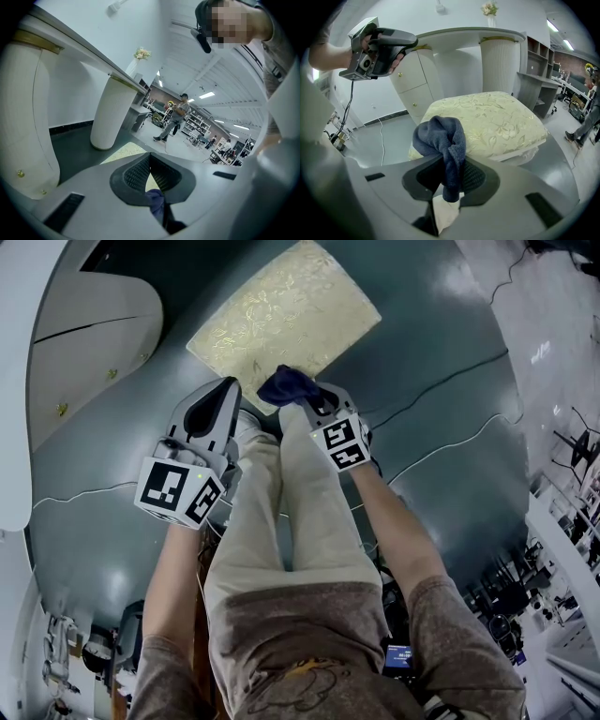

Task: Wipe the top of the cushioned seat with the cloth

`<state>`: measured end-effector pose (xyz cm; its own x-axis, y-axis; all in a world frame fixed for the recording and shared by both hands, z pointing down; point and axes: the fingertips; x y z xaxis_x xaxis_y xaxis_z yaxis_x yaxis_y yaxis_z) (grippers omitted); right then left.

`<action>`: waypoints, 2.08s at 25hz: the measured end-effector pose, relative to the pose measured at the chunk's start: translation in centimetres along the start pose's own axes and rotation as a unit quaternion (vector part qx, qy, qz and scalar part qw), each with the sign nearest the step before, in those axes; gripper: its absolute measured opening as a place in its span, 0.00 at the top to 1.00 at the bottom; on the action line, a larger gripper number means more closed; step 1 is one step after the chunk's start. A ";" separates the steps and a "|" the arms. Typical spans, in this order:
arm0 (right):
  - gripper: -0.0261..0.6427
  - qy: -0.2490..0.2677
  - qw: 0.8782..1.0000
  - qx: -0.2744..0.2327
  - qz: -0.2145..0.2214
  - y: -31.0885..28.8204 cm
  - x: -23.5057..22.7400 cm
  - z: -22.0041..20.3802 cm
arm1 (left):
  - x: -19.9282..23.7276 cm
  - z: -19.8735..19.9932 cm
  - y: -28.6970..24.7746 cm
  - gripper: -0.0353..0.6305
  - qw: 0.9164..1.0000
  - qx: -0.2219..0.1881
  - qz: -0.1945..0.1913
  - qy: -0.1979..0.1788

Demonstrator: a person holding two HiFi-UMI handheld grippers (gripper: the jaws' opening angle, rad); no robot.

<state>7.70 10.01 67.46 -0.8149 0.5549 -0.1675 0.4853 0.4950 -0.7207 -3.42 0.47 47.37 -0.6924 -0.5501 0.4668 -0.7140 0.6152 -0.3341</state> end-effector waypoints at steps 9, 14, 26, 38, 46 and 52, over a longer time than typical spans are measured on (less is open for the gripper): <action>0.82 -0.006 1.000 0.000 -0.020 0.9 -4.4 0.8 | -0.2 0.7 -2.4 0.92 1.000 0.005 -0.003 0.001; 0.82 0.003 1.000 0.005 -0.020 1.2 -6.9 1.0 | -0.5 1.3 -4.3 0.92 1.000 0.006 -0.008 -0.002; 0.82 -0.007 0.998 0.009 -0.055 2.3 -14.5 2.1 | -1.1 2.1 -8.0 0.92 1.000 0.014 -0.013 0.000; 0.82 -0.006 0.994 0.008 -0.108 3.2 -22.8 2.9 | -1.9 2.6 -10.4 0.92 1.000 0.017 -0.015 0.000; 0.82 -0.001 0.989 0.003 -0.146 4.6 -27.9 4.9 | -2.6 4.1 -10.8 0.92 1.000 0.010 -0.011 -0.015; 0.82 -0.016 0.987 -0.038 -0.155 9.0 -28.4 10.6 | -3.9 9.2 -10.4 0.92 0.999 -0.018 -0.009 -0.035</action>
<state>31.90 -8.39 58.63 -0.9368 0.3486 0.0307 0.2333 0.6874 -0.6878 5.78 -8.99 41.50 -0.6864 -0.5981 0.4138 -0.7226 0.6247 -0.2958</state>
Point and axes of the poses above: the fingertips, and each gripper's own axes: y backward along the fingers, x to its left, z out of its top, and after that the axes turned 7 degrees about -x, right-handed
